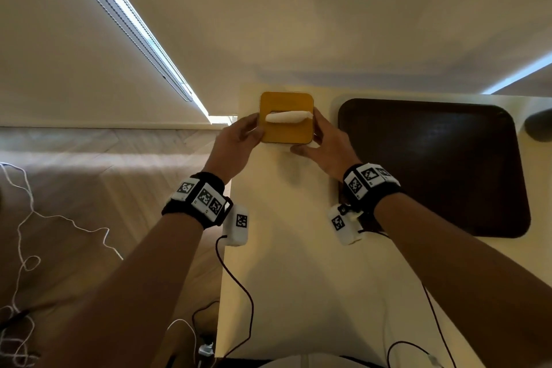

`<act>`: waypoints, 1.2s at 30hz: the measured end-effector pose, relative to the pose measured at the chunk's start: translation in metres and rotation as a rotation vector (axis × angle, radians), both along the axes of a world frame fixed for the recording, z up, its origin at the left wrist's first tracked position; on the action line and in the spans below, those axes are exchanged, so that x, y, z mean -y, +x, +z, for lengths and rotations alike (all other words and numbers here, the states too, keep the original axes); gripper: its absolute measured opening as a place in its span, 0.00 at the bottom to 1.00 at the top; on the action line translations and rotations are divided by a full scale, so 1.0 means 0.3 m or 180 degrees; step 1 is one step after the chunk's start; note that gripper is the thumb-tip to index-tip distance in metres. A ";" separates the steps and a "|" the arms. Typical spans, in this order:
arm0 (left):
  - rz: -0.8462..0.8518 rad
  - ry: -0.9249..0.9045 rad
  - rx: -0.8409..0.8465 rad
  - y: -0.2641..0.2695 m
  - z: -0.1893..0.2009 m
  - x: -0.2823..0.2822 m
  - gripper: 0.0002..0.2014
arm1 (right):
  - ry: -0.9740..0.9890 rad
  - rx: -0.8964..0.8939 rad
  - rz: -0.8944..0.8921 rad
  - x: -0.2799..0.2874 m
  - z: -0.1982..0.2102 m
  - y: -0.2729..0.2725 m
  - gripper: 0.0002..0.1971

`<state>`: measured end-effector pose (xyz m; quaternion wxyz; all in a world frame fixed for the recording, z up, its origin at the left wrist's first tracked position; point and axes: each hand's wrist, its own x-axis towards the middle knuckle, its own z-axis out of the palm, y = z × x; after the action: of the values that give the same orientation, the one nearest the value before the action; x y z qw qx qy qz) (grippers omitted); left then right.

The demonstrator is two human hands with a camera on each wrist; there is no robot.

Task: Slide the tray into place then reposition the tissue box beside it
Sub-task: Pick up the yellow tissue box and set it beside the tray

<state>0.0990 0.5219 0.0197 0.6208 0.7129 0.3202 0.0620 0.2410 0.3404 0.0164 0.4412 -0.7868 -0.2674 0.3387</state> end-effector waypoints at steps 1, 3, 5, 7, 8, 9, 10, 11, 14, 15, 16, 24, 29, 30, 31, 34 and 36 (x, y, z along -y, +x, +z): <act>0.0036 0.0001 0.0019 -0.002 -0.001 0.009 0.16 | -0.0021 0.0044 0.0063 0.002 0.002 0.008 0.50; 0.0078 0.0021 0.0034 -0.003 -0.003 0.023 0.16 | -0.0022 0.0139 0.0118 0.006 0.005 0.014 0.48; 0.0072 0.0025 0.0062 0.000 -0.005 0.025 0.16 | -0.0019 0.0186 0.0068 0.009 0.004 0.009 0.48; 0.0054 -0.0014 0.0079 0.003 -0.009 0.024 0.17 | -0.0026 0.0190 0.0013 0.012 -0.003 0.000 0.48; 0.0042 -0.0033 0.0079 0.005 -0.009 0.024 0.18 | -0.0026 0.0178 0.0000 0.012 -0.006 -0.003 0.48; 0.0025 -0.0043 0.0087 0.005 -0.009 0.025 0.18 | -0.0024 0.0166 -0.0007 0.014 -0.008 -0.006 0.48; 0.0014 -0.0036 0.0091 0.003 -0.011 0.024 0.18 | -0.0016 0.0159 -0.0018 0.015 -0.009 -0.008 0.49; -0.0005 -0.0022 0.0081 0.002 -0.012 0.024 0.17 | -0.0004 0.0156 -0.0038 0.015 -0.009 -0.011 0.49; -0.0056 0.0033 0.0055 0.000 -0.012 0.022 0.18 | 0.0025 0.0164 -0.0114 0.017 -0.016 -0.023 0.49; -0.0057 0.0053 0.0043 0.000 -0.011 0.021 0.18 | 0.0026 0.0158 -0.0139 0.017 -0.018 -0.027 0.49; -0.0069 0.0075 0.0035 -0.001 -0.011 0.021 0.18 | 0.0027 0.0148 -0.0157 0.016 -0.021 -0.029 0.49; -0.0085 0.0228 0.0039 -0.009 -0.006 0.034 0.20 | -0.0022 0.0143 -0.0134 0.014 -0.030 -0.028 0.51; -0.0077 0.0253 0.0013 -0.010 -0.005 0.035 0.20 | -0.0030 0.0140 -0.0188 0.016 -0.025 -0.031 0.51; -0.0078 0.0250 0.0025 -0.009 -0.007 0.034 0.20 | -0.0014 0.0120 -0.0196 0.017 -0.026 -0.030 0.51; -0.0082 0.0265 0.0018 -0.008 -0.004 0.034 0.20 | -0.0021 0.0113 -0.0209 0.016 -0.020 -0.033 0.51; -0.0075 0.0266 -0.0063 -0.009 -0.007 0.027 0.20 | -0.0048 0.0090 -0.0217 0.018 -0.019 -0.034 0.51; -0.0092 0.0348 -0.0220 -0.013 -0.001 0.019 0.21 | -0.0111 0.0076 -0.0185 0.017 -0.010 -0.037 0.52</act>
<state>0.0951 0.5162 0.0192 0.5704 0.7520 0.3273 0.0459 0.2298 0.3352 0.0134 0.4339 -0.8058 -0.2438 0.3209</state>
